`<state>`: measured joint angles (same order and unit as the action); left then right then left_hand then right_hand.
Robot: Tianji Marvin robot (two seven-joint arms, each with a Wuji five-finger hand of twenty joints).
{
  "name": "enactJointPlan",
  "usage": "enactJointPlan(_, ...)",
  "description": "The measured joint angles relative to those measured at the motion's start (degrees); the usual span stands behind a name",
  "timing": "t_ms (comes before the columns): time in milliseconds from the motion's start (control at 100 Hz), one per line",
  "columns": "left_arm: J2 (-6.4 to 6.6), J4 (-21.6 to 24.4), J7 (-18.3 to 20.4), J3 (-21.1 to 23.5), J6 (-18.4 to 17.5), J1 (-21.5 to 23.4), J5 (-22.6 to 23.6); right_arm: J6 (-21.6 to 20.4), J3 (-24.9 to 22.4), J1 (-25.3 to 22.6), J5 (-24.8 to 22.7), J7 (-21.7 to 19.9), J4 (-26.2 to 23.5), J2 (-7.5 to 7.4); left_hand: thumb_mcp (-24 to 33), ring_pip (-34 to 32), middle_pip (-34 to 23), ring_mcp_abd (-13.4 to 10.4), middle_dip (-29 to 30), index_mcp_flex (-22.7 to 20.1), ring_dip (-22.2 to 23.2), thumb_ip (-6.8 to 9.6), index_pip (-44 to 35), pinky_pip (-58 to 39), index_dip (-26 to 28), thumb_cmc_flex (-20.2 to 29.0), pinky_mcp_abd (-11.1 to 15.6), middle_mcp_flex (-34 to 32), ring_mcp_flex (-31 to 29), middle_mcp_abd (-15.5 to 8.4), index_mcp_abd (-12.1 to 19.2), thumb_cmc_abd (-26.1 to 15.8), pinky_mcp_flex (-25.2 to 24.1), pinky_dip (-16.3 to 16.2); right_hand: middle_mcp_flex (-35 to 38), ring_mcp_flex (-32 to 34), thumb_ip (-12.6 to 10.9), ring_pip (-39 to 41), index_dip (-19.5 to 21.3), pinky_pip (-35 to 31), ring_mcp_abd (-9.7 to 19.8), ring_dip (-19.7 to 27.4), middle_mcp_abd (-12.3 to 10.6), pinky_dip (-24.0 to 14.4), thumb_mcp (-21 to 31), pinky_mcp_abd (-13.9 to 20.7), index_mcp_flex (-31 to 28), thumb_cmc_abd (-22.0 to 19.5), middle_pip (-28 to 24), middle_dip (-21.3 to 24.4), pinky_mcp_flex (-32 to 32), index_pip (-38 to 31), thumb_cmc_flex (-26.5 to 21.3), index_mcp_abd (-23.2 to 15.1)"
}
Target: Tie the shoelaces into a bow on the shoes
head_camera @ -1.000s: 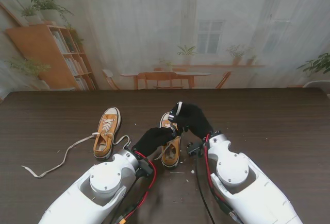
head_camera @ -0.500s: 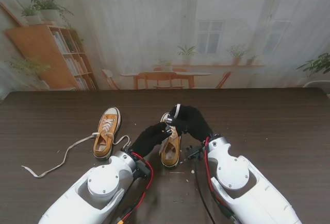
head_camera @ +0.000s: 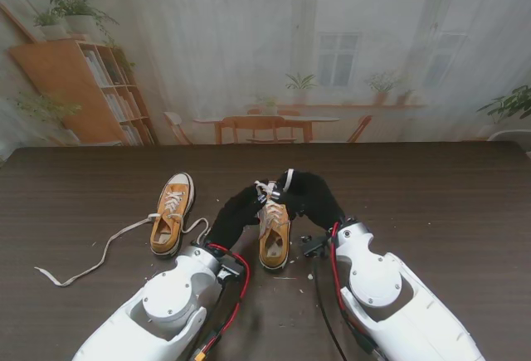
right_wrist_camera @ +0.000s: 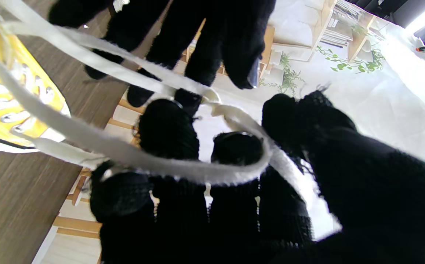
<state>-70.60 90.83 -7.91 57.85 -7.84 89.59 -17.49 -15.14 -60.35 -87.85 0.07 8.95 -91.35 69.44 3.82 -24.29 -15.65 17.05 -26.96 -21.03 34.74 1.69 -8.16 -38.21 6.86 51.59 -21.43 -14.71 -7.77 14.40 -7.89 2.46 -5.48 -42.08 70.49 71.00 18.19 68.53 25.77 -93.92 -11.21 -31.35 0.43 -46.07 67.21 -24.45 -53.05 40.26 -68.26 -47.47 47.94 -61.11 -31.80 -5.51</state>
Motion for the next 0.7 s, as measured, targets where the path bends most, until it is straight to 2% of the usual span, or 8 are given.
enactJointPlan(90,-1.14,0.0,-6.0,-0.4,-0.1,0.1,0.2,-0.1,0.0,-0.1,-0.3,-0.2,0.2,-0.05,0.3,-1.0,-1.8,0.0,-0.7,-0.3,0.7,0.30,-4.0,-0.3,2.2,-0.6,0.0,-0.4,0.0,-0.4,0.0,3.1,0.0,-2.5,0.0,0.0,0.0,0.0,0.1,0.0,0.0,0.0,0.0,0.0,0.0,0.0,0.0,0.0,0.0,0.0,0.0,0.0,0.0,0.0)
enactJointPlan(170,-2.30,0.0,-10.6,-0.7,0.0,0.1,2.2,-0.1,-0.1,-0.2,-0.5,-0.4,0.3,-0.06,10.2,-3.1,-4.1,0.0,-1.4,-2.6,0.7,-1.45,-7.3,-4.3,4.3,-5.5,0.0,-3.0,0.0,-0.5,0.0,8.2,0.0,-2.7,0.0,0.0,0.0,0.0,0.5,0.0,0.0,0.0,0.0,0.0,0.0,0.0,0.0,0.0,0.0,0.0,0.0,0.0,0.0,0.0)
enactJointPlan(240,-3.22,-0.1,-12.0,-0.7,-0.3,0.1,1.6,-0.1,-0.2,-0.4,-0.7,-0.5,0.4,-0.09,15.4,-5.0,-6.2,0.1,-1.8,-5.4,0.7,-2.04,-10.4,-8.1,5.9,-7.0,0.0,-5.8,-1.9,-0.6,0.0,10.8,0.6,-2.5,0.0,0.0,0.0,0.0,0.6,0.0,0.0,0.0,0.0,0.0,0.0,0.0,0.0,0.0,0.0,0.0,0.0,0.0,0.0,0.0)
enactJointPlan(380,-4.19,0.3,-12.5,-0.7,0.2,0.0,-4.7,-0.2,-0.3,-0.6,-0.8,-0.8,0.4,-0.20,24.0,-8.3,-9.5,0.2,-2.4,-10.9,0.7,-3.65,-18.6,-14.7,10.3,-7.4,0.0,-10.5,-4.8,-0.7,0.1,14.7,2.0,0.1,0.0,0.0,0.0,0.0,0.6,0.0,0.0,0.0,0.0,0.0,0.0,0.0,0.0,0.0,0.0,0.0,0.0,0.0,0.0,0.0)
enactJointPlan(470,-4.44,1.2,-12.9,-0.6,2.7,-0.1,-6.6,-0.3,-0.3,-0.7,-0.9,-0.9,0.4,-0.28,24.4,-9.6,-11.2,0.2,-3.1,-12.2,0.7,-6.21,-24.2,-17.0,13.0,-6.9,0.0,-12.3,-6.7,-1.2,0.1,17.5,2.5,1.6,0.0,0.0,0.0,0.0,0.6,0.0,0.0,0.0,0.0,0.0,0.0,0.0,0.0,0.0,0.0,0.0,0.0,0.0,0.0,0.0)
enactJointPlan(590,-5.09,2.0,-15.3,-0.6,3.9,-0.4,-9.4,-0.5,-0.2,-0.8,-1.1,-0.8,0.5,-0.32,19.3,-12.1,-14.6,0.1,-4.5,-12.1,0.7,-6.29,-38.5,-20.8,14.3,-0.5,0.0,-15.4,-8.1,-1.9,0.1,19.0,4.1,4.0,0.0,0.0,0.0,0.0,0.6,0.0,0.0,0.0,0.0,0.0,0.0,0.0,0.0,0.0,0.0,0.0,0.0,0.0,0.0,0.0)
enactJointPlan(700,-5.89,2.2,-17.7,-0.7,3.1,-0.8,-12.2,-0.5,-0.3,-0.8,-1.4,-0.9,0.5,-0.37,19.1,-13.1,-16.7,0.1,-5.2,-12.1,0.7,-6.29,-44.5,-22.1,15.6,0.9,0.0,-17.6,-10.4,-2.8,0.1,19.0,5.0,4.3,0.0,0.0,0.0,0.0,0.7,0.0,0.0,0.0,0.0,0.0,0.0,0.0,0.0,0.0,0.0,0.0,0.0,0.0,0.0,0.0)
